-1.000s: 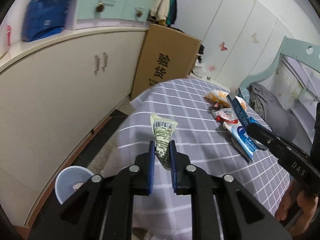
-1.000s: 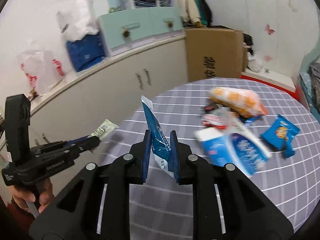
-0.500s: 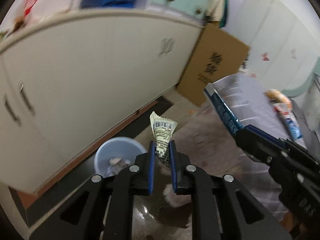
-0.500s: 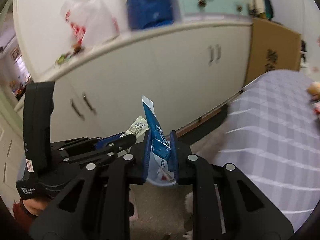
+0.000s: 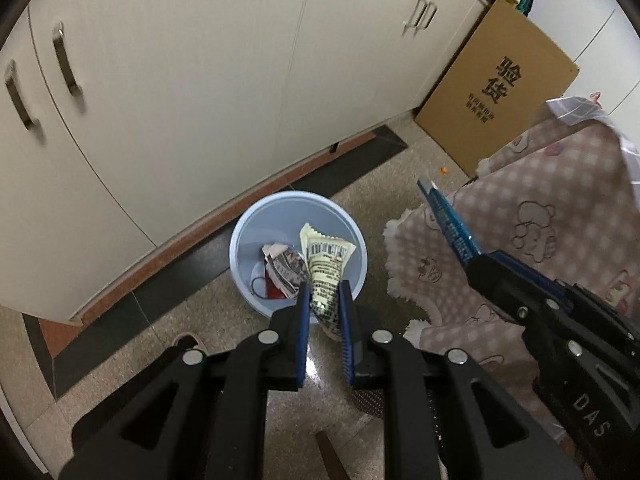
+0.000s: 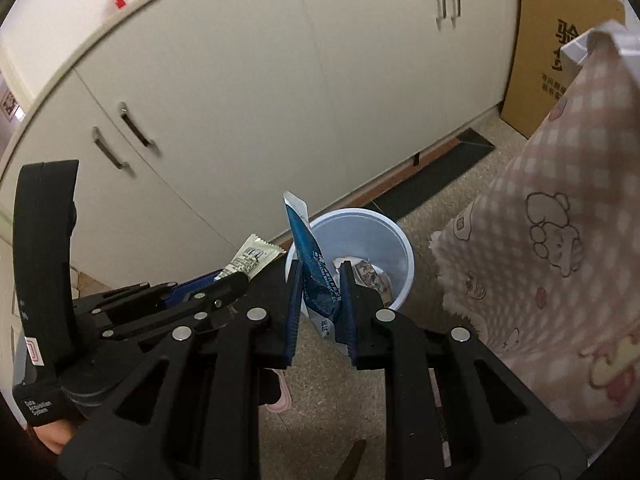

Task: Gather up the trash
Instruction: 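Carry both items over the bin and open the left tool to drop the wrapper, then open the right tool to drop the blue-and-white box into the bin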

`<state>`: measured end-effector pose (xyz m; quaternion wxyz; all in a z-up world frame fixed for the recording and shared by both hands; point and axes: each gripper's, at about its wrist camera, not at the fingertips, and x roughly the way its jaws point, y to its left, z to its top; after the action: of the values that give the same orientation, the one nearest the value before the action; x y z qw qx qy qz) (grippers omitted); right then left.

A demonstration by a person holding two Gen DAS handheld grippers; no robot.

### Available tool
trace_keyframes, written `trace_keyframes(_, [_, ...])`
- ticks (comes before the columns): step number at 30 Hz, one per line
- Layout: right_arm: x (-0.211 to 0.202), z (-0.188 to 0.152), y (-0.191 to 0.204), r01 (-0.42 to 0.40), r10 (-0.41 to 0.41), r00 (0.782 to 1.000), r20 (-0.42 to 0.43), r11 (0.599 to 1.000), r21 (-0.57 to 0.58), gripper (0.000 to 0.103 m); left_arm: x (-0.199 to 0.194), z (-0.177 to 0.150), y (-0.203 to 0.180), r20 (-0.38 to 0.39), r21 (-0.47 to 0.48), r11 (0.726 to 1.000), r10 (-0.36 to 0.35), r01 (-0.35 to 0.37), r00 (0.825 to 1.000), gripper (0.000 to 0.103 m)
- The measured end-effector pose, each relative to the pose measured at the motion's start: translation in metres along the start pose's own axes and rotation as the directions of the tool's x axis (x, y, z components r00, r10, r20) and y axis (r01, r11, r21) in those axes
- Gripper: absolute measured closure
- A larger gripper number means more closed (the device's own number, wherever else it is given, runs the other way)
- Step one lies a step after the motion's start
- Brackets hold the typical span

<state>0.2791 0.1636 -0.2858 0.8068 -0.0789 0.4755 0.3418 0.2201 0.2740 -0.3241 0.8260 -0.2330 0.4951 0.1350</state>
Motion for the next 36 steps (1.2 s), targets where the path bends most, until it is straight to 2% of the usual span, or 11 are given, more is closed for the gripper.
trace_keyframes(4, [0.013,0.004,-0.004,0.027,-0.027,0.999,0.025,0.999,0.024,0.084,0.017,0.006,0.002,-0.008,0.007,1.000,0.013,-0.013,1.000,0.090])
trace_keyframes(11, [0.013,0.015,-0.024,0.064,-0.070,0.993,0.092,0.996,0.066,0.084,0.027,0.037,-0.010,0.037,0.029,0.999,0.029,-0.030,0.999,0.087])
trace_keyframes(13, [0.013,0.018,-0.029,0.070,-0.078,0.991,0.104,0.995,0.076,0.084,0.025,0.043,-0.013,0.052,0.031,0.999,0.041,-0.043,0.998,0.079])
trace_keyframes(15, [0.011,0.019,-0.033,0.072,-0.081,0.990,0.112,0.994,0.085,0.084,0.022,0.046,-0.015,0.079,0.025,0.997,0.067,-0.069,0.995,0.046])
trace_keyframes(16, [0.011,0.020,-0.034,0.071,-0.081,0.990,0.113,0.993,0.090,0.084,0.019,0.046,-0.015,0.101,0.020,0.997,0.075,-0.078,0.992,0.043])
trace_keyframes(23, [0.013,0.017,-0.036,0.069,-0.078,0.991,0.105,0.994,0.090,0.084,0.012,0.039,-0.012,0.124,0.034,0.993,0.111,-0.116,0.986,0.039])
trace_keyframes(30, [0.015,0.014,-0.031,0.057,-0.065,0.994,0.092,0.995,0.084,0.084,0.008,0.036,-0.007,0.128,0.019,0.992,0.120,-0.124,0.985,0.037])
trace_keyframes(36, [0.017,0.022,-0.028,0.044,-0.051,0.993,0.111,0.997,0.070,0.084,0.000,0.034,0.003,0.146,0.003,0.989,0.143,-0.145,0.979,0.035])
